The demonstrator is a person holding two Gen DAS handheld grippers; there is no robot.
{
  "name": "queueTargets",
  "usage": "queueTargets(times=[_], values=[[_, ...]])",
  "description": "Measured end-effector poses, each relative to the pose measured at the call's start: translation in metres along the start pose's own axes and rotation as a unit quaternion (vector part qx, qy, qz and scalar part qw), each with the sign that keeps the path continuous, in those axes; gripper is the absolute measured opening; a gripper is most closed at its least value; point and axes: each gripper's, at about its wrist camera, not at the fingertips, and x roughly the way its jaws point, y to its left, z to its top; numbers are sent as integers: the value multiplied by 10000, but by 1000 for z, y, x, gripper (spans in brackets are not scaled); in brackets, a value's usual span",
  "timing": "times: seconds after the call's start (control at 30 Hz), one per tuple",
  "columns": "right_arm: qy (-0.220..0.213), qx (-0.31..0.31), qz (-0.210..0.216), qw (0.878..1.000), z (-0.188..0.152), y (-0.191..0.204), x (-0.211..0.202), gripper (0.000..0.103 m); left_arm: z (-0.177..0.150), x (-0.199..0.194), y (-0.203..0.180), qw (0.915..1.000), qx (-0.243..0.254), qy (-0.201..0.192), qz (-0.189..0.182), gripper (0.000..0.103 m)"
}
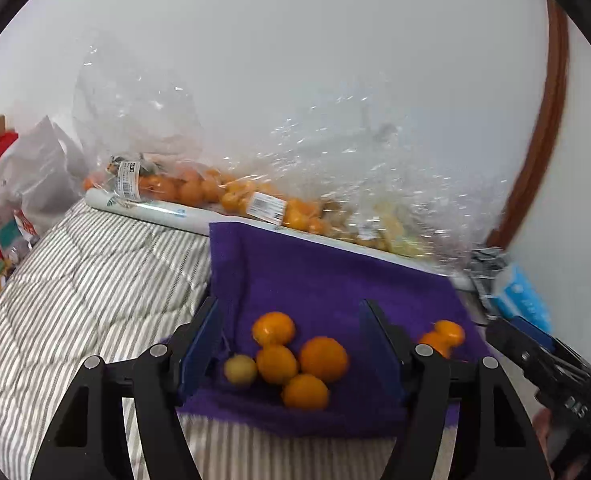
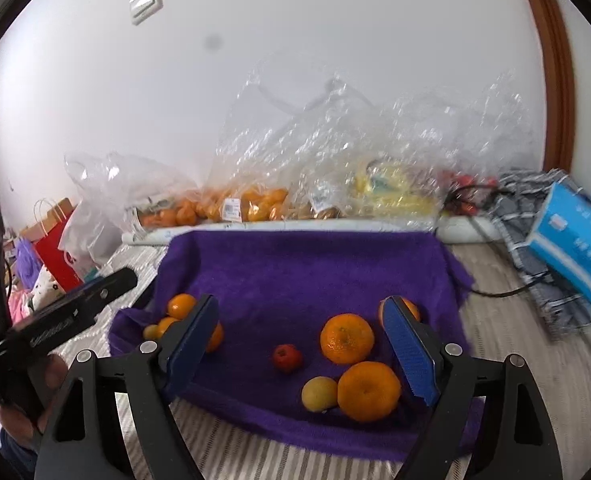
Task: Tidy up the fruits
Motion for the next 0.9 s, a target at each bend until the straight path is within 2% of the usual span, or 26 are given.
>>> queueTargets(times=[0.13,0.23,0.33,0.37,0.53,0.67,0.9], values=[[-22,15,-288,9996,0,15,-37,84,-3,-32,-8,9997,238,0,19,68],[-46,73,-384,9992,-8,27,-66,85,-11,-56,-12,9993,336,164,16,68],[-265,61,-486,9984,-19,39,-100,97,-20,-78,-15,9985,510,203,84,68],[-385,63,-556,9977,-24,43,-115,97,-23,-86,-15,9984,523,172,148,68],[-534,72,-696,9961,-38,55,-157,103,-34,-120,-14,9987,449,247,-3,74],[-591,-3,-861,9945,-49,65,-187,103,-39,-153,-18,9986,512,92,42,88],[-712,183,-890,9933,-57,67,-231,103,-44,-192,-32,9976,658,-168,99,93]])
